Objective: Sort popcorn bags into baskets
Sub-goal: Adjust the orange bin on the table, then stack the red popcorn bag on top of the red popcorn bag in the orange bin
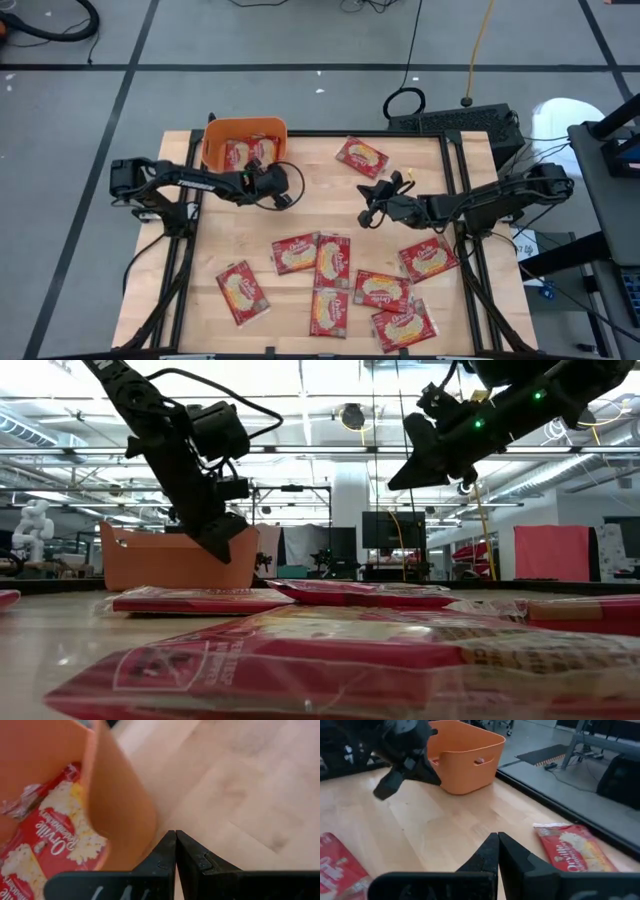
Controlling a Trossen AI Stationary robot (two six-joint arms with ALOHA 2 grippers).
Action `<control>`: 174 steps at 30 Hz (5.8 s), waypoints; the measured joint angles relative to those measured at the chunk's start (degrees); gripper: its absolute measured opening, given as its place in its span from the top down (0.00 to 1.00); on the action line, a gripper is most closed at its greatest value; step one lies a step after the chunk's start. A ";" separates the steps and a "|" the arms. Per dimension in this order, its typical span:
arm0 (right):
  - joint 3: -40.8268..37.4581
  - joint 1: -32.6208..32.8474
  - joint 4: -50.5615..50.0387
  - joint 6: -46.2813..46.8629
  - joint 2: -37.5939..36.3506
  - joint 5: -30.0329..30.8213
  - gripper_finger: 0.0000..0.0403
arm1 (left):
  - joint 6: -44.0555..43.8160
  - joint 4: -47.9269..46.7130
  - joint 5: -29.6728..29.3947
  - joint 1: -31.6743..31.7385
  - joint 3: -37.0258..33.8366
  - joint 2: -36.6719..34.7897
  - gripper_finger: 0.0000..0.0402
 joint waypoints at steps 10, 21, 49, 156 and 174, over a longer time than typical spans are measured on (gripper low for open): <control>1.10 4.38 14.07 4.75 -1.04 -3.34 1.00 | 10.81 3.53 0.41 -2.09 0.06 -0.74 0.98; 13.10 4.96 9.11 6.17 -2.47 9.31 1.00 | 12.92 2.43 16.11 -2.41 5.59 -1.93 0.98; 14.60 -1.25 -39.91 -5.65 -24.57 -3.49 1.00 | 2.10 6.14 7.73 -3.97 7.98 -2.40 0.98; 27.30 -57.35 -50.05 -18.48 23.41 -53.00 0.47 | -17.19 -42.13 13.76 10.76 28.46 -29.41 0.98; 19.63 -56.87 -46.22 -23.89 22.71 -52.56 0.47 | -17.54 -42.31 13.74 10.76 28.46 -29.41 0.97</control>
